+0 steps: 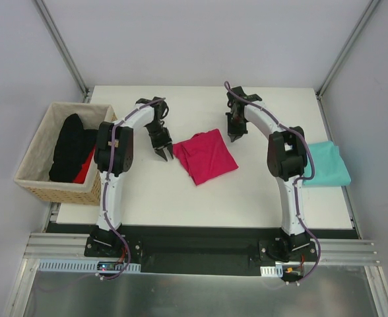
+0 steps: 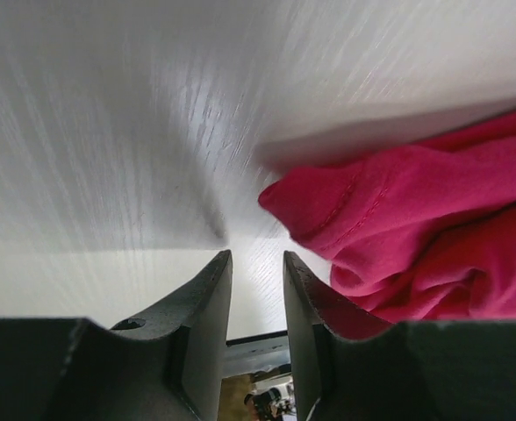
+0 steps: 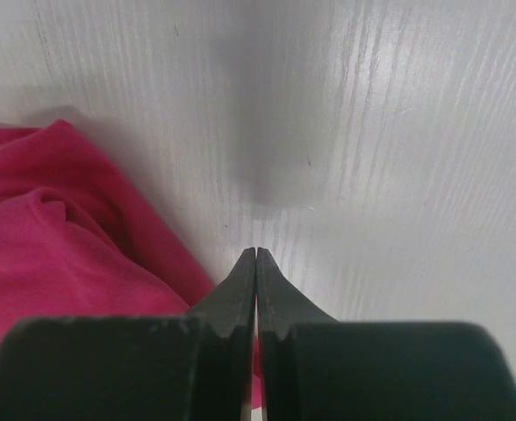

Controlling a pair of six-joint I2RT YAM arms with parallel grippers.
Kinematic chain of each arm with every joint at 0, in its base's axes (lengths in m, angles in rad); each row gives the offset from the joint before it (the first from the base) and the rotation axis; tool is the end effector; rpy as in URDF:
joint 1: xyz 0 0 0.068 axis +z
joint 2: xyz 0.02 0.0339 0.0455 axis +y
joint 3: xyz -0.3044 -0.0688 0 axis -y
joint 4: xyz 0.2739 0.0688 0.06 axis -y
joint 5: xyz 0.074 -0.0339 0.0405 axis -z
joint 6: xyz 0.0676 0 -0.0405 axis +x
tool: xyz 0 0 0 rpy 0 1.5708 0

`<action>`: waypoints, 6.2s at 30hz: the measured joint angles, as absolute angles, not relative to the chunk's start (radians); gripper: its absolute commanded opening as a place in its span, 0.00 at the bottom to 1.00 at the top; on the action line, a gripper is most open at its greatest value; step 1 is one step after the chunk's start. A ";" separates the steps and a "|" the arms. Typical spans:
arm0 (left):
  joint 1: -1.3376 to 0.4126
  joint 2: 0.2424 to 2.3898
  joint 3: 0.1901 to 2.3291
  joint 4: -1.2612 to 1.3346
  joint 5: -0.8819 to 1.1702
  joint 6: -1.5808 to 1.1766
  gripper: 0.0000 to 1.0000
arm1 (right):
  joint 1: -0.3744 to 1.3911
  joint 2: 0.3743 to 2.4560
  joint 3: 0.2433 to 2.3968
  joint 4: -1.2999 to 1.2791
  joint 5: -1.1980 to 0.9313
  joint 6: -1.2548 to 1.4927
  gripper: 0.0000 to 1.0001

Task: Fold and stack the t-shirts
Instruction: Fold the long partially folded tshirt into a neat square

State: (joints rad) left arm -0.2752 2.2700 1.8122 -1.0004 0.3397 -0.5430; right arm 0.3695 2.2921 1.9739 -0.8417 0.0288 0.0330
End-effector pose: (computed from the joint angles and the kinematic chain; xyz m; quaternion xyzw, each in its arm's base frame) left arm 0.4785 -0.1585 0.1424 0.1219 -0.9765 0.1769 0.0163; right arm 0.5196 0.1992 0.1836 -0.1610 0.9655 0.0270 0.2027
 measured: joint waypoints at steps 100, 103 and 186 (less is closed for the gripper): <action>-0.306 2.402 2.157 -1.121 0.419 -0.467 0.26 | 0.386 2.382 2.151 -0.912 0.002 0.015 0.03; -0.299 2.402 2.157 -1.130 0.419 -0.462 0.25 | 0.389 2.400 2.161 -0.912 -0.027 0.015 0.03; -0.347 1.872 1.804 -1.007 0.352 -0.489 0.00 | 0.633 2.165 1.818 -0.818 0.018 0.036 0.01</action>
State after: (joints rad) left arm -0.3470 1.8725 1.8038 -1.0069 0.3519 -0.4889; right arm 0.6331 2.1654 1.8183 -0.8185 0.0177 0.0360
